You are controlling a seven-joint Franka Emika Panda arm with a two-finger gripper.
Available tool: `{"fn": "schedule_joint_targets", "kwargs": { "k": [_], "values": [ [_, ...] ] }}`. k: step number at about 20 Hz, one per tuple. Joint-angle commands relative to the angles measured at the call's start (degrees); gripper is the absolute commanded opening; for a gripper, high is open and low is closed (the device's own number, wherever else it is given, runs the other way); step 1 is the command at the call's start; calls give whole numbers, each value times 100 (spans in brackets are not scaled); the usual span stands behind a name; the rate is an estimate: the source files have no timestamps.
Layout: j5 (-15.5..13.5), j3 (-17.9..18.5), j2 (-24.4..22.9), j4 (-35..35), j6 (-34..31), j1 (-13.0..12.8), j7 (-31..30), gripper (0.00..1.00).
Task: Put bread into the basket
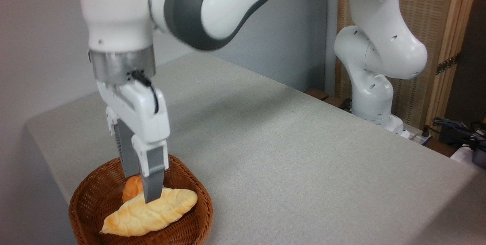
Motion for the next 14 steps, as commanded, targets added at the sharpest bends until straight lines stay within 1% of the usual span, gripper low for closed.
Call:
{"fn": "schedule_joint_targets", "kwargs": {
  "k": [1,2,3,4,5,6,7,8,12,14],
  "values": [
    [-270,-60,-565,84,-1088,167,-194,100],
    [-279,-78,-618,84,-1240,167,-220,100],
    [-279,-217,-689,84,-1468,167,-412,100],
    [-271,-314,-724,84,-1522,167,-571,100],
    [-253,-446,-794,84,-1558,167,-990,100],
    [-244,-491,-830,75,-1575,175,-1212,100],
    [-235,-543,-882,75,-1584,175,-1362,100],
    [-235,-622,-1065,-12,-1637,167,-1476,100],
    [-235,-632,-1532,-424,-2006,114,-1338,100],
    [-235,-597,-1708,-654,-2033,88,-1188,100]
  ]
}}
